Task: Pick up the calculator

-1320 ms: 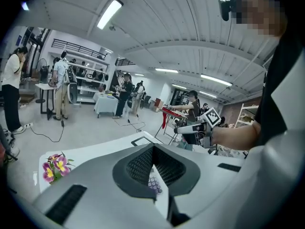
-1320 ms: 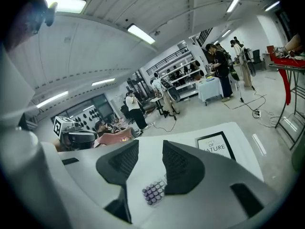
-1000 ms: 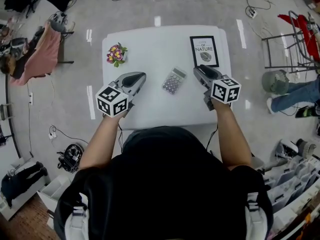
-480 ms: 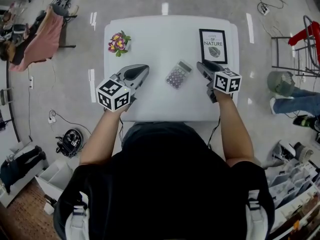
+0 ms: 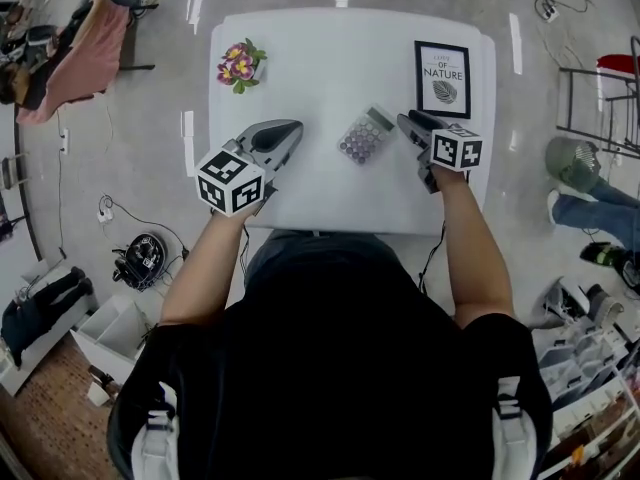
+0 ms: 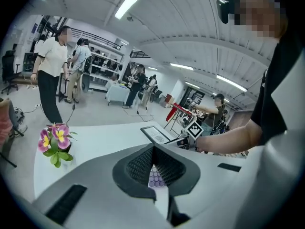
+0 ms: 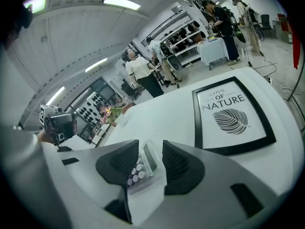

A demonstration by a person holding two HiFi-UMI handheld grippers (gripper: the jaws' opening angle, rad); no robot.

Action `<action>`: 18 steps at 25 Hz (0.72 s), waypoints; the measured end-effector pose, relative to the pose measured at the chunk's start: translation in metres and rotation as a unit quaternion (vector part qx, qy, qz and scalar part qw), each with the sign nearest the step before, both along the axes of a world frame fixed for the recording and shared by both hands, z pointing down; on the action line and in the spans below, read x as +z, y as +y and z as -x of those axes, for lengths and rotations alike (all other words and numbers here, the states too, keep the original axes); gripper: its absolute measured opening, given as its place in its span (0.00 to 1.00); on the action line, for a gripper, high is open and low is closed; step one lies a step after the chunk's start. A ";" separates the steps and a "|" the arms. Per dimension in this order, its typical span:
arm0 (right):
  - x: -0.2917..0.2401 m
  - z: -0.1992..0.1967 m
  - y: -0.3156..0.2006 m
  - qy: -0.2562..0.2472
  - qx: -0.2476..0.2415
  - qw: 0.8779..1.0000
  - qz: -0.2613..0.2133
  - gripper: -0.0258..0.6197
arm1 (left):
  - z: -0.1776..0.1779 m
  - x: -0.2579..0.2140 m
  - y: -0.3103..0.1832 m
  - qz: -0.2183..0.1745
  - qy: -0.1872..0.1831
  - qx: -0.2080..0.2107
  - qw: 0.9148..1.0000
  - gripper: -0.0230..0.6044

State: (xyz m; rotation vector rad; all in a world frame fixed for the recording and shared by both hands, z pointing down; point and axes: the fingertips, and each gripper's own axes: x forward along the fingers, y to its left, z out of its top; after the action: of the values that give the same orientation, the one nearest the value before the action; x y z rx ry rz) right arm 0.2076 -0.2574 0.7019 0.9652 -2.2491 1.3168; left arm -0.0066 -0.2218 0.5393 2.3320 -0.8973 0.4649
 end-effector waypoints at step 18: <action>0.062 0.020 0.009 0.017 -0.056 0.997 0.053 0.30 | -0.007 0.118 0.035 0.105 -0.017 -0.002 0.994 0.06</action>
State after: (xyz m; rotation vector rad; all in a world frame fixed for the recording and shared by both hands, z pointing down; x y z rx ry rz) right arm 0.1875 -0.2484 0.7641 0.8061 -2.1501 1.3448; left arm 0.0000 -0.1870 0.6576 2.1373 -0.8266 0.5715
